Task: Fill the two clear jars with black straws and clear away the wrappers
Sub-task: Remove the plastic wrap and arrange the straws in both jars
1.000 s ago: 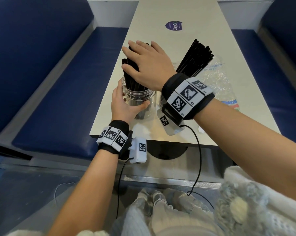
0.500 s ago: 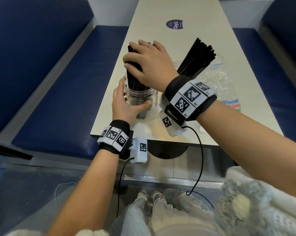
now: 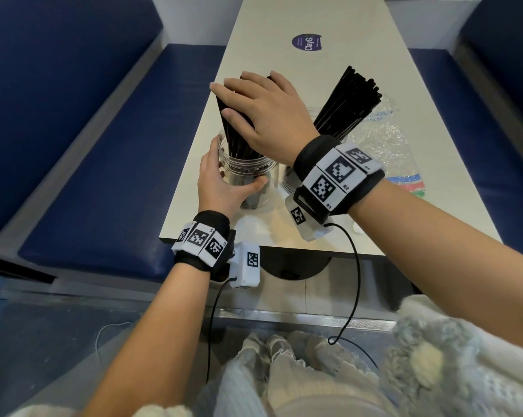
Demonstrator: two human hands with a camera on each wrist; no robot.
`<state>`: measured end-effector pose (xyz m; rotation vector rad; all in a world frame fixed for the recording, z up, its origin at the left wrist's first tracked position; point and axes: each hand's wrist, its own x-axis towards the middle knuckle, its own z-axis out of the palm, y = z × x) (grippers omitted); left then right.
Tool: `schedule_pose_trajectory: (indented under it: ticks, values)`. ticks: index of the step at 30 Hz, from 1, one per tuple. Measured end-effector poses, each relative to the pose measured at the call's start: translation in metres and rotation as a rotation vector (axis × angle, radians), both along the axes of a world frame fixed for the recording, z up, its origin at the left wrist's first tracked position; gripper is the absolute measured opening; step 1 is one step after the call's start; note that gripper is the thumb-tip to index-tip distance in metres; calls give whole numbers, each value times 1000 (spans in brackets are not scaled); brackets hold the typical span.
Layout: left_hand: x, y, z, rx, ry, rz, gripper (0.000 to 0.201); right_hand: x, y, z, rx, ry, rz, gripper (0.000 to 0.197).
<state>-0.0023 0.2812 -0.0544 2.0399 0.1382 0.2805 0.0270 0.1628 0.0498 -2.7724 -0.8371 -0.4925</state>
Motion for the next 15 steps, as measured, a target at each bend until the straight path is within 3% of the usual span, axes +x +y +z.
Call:
schedule_pose_trajectory:
  ticks: [15]
  values:
    - [1, 0, 1, 4, 8, 3, 108, 3, 7, 8, -76, 21, -15, 45]
